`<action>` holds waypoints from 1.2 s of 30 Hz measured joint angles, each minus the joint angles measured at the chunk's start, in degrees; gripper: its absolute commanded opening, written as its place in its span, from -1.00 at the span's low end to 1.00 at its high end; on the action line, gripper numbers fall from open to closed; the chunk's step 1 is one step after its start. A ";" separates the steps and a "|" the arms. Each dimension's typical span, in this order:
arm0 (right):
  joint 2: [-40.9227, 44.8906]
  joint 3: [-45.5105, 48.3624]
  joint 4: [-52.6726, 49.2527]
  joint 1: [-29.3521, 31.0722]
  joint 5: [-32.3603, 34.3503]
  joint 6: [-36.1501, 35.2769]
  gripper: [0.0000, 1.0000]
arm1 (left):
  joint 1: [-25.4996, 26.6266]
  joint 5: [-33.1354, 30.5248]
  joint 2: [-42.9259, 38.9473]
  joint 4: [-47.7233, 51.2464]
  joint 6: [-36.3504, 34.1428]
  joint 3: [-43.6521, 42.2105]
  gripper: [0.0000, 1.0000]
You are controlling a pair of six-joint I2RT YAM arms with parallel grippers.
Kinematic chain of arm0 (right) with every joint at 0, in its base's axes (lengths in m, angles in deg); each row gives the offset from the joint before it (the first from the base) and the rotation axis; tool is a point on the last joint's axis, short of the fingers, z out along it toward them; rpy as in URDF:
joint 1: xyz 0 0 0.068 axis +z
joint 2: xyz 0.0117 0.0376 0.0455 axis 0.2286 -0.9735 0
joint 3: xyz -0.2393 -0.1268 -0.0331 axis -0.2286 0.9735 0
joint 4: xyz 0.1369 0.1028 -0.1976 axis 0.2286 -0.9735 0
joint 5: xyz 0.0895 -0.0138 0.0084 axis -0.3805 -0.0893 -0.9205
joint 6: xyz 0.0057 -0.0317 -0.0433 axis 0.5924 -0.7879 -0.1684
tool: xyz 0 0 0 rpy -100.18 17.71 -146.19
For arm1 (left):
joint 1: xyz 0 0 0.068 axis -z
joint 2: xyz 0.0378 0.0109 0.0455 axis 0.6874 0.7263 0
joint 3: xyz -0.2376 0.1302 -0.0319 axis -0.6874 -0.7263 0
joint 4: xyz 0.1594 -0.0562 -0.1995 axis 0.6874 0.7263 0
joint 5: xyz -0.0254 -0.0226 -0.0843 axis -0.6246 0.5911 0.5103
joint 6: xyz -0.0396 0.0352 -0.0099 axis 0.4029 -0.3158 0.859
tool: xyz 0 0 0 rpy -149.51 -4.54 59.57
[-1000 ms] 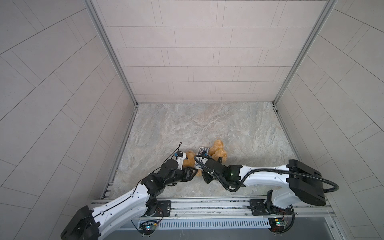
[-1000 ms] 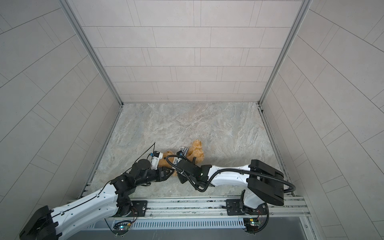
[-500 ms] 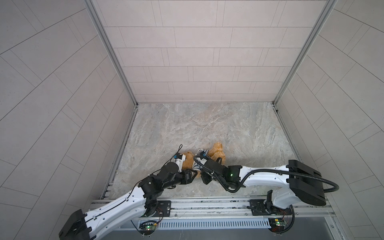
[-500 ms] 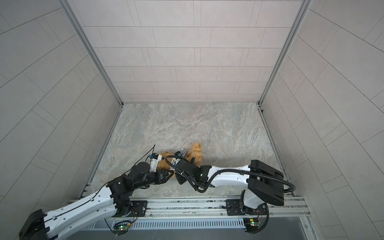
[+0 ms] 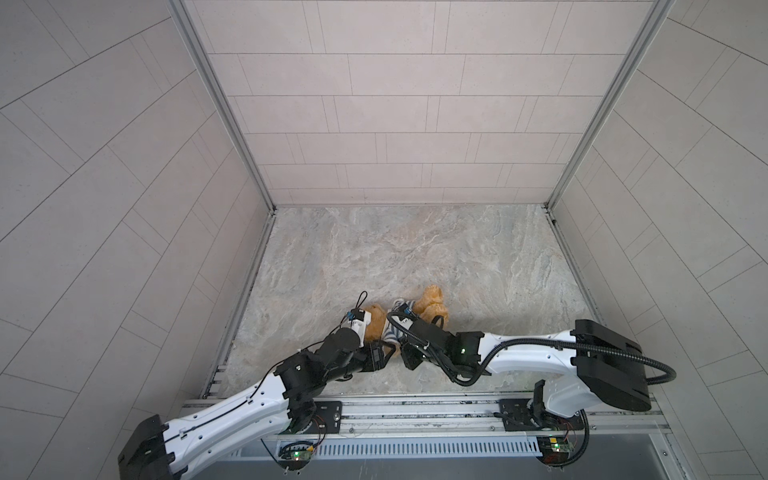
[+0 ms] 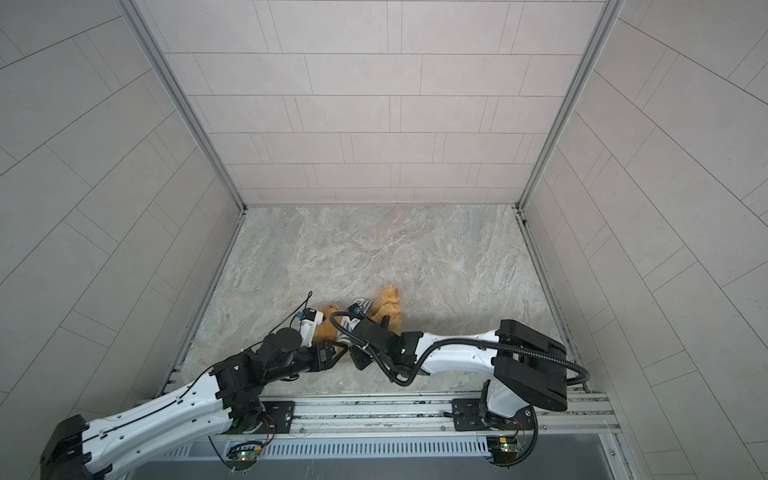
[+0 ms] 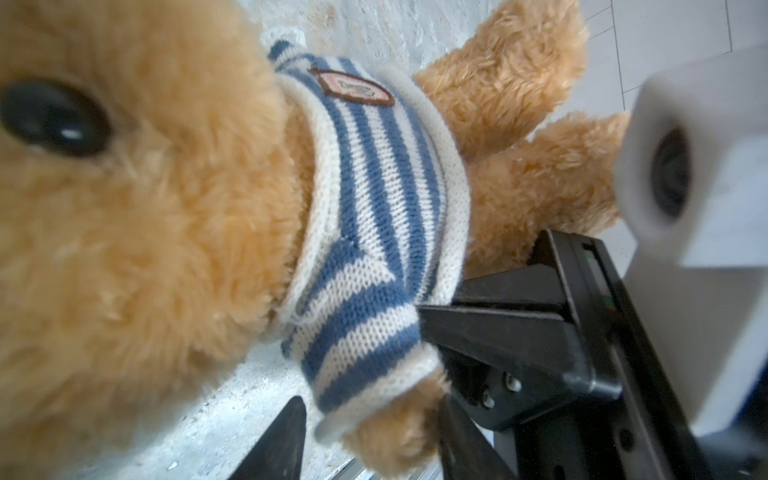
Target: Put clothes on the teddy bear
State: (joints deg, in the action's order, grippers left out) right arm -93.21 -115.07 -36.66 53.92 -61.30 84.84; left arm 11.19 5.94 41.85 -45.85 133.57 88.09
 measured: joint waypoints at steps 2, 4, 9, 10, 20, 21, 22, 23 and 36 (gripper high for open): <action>-0.15 0.28 1.11 0.00 -0.07 -0.13 -1.00 | 0.48 -0.46 -1.11 0.98 0.24 0.42 0.12; -0.55 0.74 2.43 -0.02 -0.15 -0.17 -1.00 | 1.09 -1.14 -1.77 1.88 0.55 0.61 0.13; -1.05 1.44 4.13 0.00 -0.37 -0.37 -1.00 | 2.43 -2.45 -1.92 3.54 1.11 0.72 -0.09; -1.05 1.44 4.31 0.00 -0.37 -0.37 -1.00 | 2.43 -2.60 -1.70 3.72 1.16 0.72 -0.14; -1.05 1.79 5.25 -0.02 -0.37 -0.39 -1.00 | 3.72 -5.22 -1.01 7.96 1.51 4.04 0.08; -1.05 1.84 5.35 -0.02 -0.37 -0.42 -1.00 | 3.72 -5.55 -1.88 8.94 1.51 4.35 0.10; -1.05 1.95 5.57 -0.02 -0.37 -0.42 -1.00 | 3.72 -5.77 -2.54 9.68 1.25 4.59 0.09; -1.05 2.08 5.84 -0.02 -0.37 -0.42 -1.00 | 3.72 -5.99 -3.19 10.69 1.25 4.96 0.05; -0.37 4.31 8.46 0.00 -0.46 -0.59 -1.00 | 5.97 -6.60 0.72 11.98 1.22 7.56 -0.18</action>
State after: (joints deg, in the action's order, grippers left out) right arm -93.58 -110.77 -28.21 53.92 -61.76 84.25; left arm 17.15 -0.66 42.58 -33.87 134.80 95.65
